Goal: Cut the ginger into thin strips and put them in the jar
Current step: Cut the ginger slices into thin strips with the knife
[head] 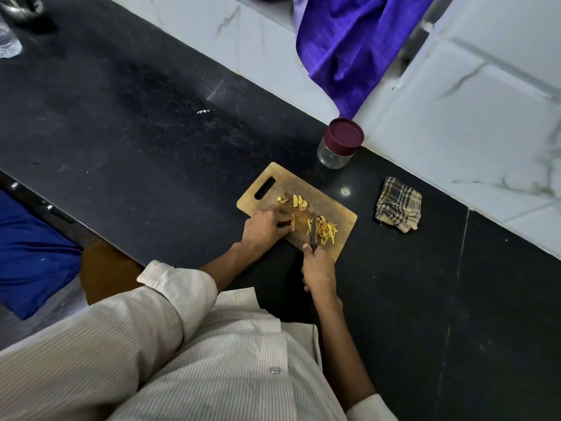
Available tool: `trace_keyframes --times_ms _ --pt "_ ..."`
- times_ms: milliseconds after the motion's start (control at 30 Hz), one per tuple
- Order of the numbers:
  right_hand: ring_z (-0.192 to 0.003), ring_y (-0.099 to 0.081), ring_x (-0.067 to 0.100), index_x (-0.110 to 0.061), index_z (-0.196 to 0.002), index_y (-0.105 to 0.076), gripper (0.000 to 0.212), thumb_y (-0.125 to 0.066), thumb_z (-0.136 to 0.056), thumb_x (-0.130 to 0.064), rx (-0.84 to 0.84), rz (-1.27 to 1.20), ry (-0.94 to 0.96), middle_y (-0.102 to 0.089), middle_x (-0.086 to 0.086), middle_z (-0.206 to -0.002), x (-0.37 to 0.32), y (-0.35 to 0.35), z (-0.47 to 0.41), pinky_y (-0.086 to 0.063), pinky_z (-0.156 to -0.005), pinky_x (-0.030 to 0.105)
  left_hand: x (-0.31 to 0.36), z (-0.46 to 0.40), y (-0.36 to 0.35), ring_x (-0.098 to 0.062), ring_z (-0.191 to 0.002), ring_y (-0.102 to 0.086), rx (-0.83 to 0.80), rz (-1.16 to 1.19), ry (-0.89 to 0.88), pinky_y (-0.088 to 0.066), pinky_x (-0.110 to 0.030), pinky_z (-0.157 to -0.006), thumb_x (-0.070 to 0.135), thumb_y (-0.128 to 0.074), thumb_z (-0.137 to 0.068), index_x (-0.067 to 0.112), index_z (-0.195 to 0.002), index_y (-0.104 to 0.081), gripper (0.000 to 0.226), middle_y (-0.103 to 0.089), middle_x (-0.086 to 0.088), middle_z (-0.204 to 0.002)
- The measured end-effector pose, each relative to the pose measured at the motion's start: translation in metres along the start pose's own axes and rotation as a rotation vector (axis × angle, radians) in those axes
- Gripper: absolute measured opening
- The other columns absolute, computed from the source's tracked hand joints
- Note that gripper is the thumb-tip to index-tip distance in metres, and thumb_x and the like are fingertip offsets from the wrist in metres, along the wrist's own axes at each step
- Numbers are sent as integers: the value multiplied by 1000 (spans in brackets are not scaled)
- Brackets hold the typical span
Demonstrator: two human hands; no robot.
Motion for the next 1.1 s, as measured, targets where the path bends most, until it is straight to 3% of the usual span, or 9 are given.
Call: trace_keyframes --times_ms 100,233,367,467,600,733,833,967,1100 --pt "-82 -62 27 -15 -112 -55 33 -41 -103 -43 -2 -5 39 -62 9 -95 -3 1 0 -59 -76 51 1 0 1 -15 -100 -55 -3 -1 -10 -45 -30 -80 35 -64 -89 30 -126 -62 37 -55 3 -113" --pt "-93 -67 32 -13 -116 -53 33 -40 -104 -41 -14 65 74 -63 12 -104 -13 4 7 -59 -75 51 0 0 1 -14 -103 -54 -14 -5 -18 -44 -28 -81 36 -63 -90 29 -127 -61 38 -54 3 -118" --pt "-90 -68 31 -11 -119 -55 35 -40 -104 -38 -113 147 -28 -64 13 -106 -7 6 5 -54 -51 34 1 0 1 -12 -98 -53 -12 9 -5 -42 -27 -78 36 -64 -89 30 -126 -61 38 -54 4 -113" --pt "-91 -67 29 -14 -124 -54 36 -39 -105 -40 -78 100 11 -63 11 -107 -7 12 3 -51 -48 32 -1 0 1 -7 -91 -49 1 9 -12 -41 -26 -76 34 -64 -90 29 -126 -61 37 -49 9 -104" --pt "-94 -66 31 -12 -124 -54 42 -37 -104 -45 -34 55 38 -63 11 -106 -7 17 4 -60 -68 45 0 0 0 -8 -91 -49 3 2 -34 -44 -28 -79 32 -63 -90 28 -127 -60 37 -52 6 -107" --pt "-104 -62 32 -12 -128 -53 49 -29 -105 -48 26 67 65 -62 11 -113 -4 22 10 -53 -89 48 0 1 1 -12 -98 -54 -12 7 -32 -46 -30 -82 34 -63 -90 29 -128 -59 38 -51 6 -109" --pt "-117 -58 32 -14 -135 -51 49 -27 -106 -46 44 113 86 -61 12 -125 -2 25 15 -43 -91 41 2 0 2 -14 -104 -54 -12 -21 -49 -44 -30 -84 34 -61 -91 29 -129 -58 38 -53 5 -118" --pt "-114 -60 29 -17 -133 -52 44 -34 -105 -46 55 148 101 -64 9 -122 2 24 17 -49 -93 45 4 0 5 -16 -110 -54 1 -21 -58 -46 -34 -89 32 -62 -91 30 -129 -58 39 -54 4 -127" --pt "-112 -61 29 -18 -128 -53 42 -36 -104 -47 45 133 105 -64 9 -120 6 23 20 -50 -93 47 10 1 9 -14 -101 -56 32 3 -99 -44 -26 -79 31 -63 -90 32 -131 -56 41 -57 2 -119"
Point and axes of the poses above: each hand's wrist, its own z-axis away from the middle knuckle, its own y-axis out of the back of the hand, x = y × z, the point moved 5 cm from there along -z, towards the middle knuckle
